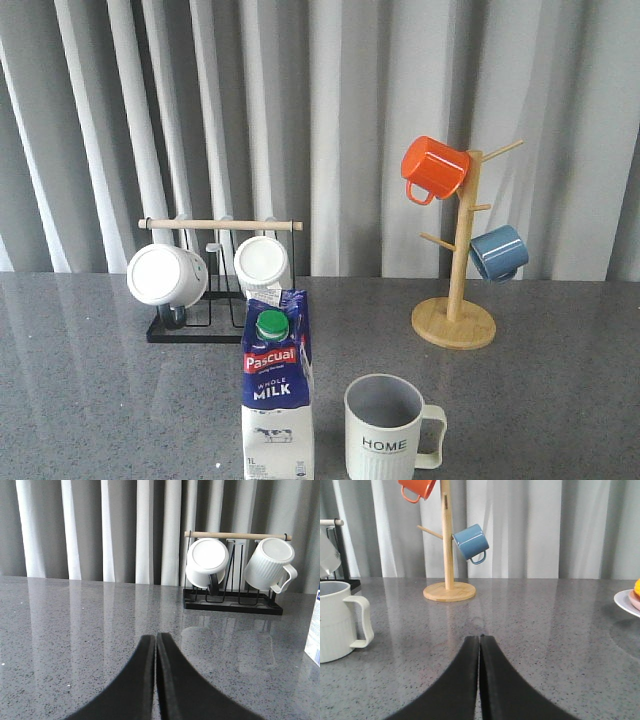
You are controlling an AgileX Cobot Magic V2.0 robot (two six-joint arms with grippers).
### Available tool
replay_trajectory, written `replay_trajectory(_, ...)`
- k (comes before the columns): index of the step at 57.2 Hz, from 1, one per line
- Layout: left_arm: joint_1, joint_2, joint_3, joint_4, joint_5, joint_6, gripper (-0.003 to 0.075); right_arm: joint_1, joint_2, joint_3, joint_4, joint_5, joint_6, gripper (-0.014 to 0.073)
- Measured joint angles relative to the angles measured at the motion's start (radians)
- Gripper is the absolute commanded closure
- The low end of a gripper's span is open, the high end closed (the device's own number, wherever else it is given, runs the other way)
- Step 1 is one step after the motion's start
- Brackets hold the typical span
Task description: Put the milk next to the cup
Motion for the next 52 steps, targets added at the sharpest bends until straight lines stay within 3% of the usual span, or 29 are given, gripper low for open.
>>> replay_trajectory(52, 0.0, 0.0, 0.0, 0.0, 0.0, 0.0, 0.0727, 0.023, 0.0, 0.0, 0.0, 0.012, 0.007, 0.0596)
